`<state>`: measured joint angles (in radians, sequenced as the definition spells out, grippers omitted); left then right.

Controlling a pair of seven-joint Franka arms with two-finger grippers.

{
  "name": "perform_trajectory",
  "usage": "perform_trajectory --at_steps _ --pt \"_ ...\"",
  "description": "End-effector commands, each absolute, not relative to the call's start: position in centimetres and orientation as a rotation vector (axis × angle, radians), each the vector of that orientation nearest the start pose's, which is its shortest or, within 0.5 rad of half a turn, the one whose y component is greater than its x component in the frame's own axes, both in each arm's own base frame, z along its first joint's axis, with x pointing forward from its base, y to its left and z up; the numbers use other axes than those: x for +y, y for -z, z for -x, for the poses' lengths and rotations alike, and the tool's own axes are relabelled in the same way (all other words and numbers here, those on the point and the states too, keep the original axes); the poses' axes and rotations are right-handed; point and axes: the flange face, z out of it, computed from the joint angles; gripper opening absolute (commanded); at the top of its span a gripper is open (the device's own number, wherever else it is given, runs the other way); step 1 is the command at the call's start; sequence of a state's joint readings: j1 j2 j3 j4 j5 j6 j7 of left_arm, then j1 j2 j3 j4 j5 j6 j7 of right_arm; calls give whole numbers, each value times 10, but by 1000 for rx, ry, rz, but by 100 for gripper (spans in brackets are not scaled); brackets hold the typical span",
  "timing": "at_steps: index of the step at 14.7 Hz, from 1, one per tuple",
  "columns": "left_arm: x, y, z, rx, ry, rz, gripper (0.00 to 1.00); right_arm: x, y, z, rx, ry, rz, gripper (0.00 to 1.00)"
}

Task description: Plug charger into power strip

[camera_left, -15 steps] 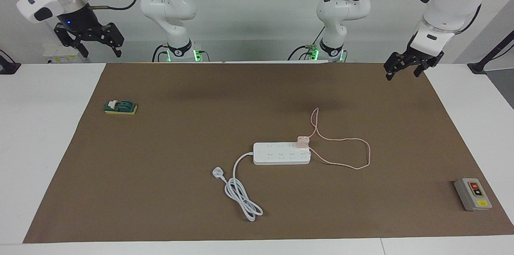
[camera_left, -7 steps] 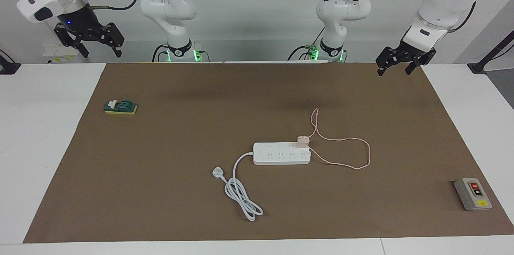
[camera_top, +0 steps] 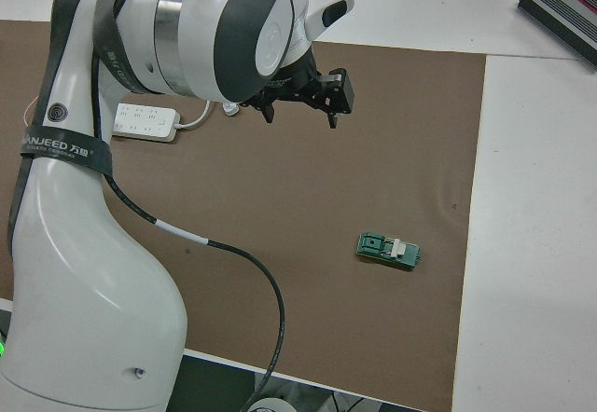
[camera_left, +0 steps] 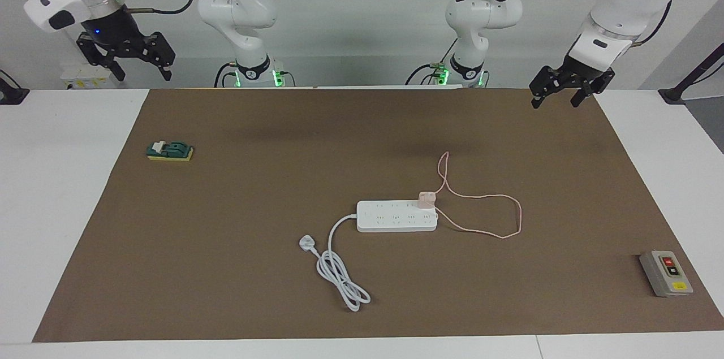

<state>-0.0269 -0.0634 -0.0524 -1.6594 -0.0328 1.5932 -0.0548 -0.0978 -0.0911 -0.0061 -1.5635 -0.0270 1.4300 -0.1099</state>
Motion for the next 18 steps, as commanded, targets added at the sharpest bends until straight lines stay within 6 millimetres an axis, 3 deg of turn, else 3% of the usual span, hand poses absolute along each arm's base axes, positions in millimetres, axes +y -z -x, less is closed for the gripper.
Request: perform_trajectory --at_steps 1,18 --pt "-50 -623 -533 52 20 3184 100 -57 -667 -504 -29 -75 3175 100" --pt "-49 -615 -531 50 -39 3165 100 -58 -667 -504 -26 -75 3175 100"
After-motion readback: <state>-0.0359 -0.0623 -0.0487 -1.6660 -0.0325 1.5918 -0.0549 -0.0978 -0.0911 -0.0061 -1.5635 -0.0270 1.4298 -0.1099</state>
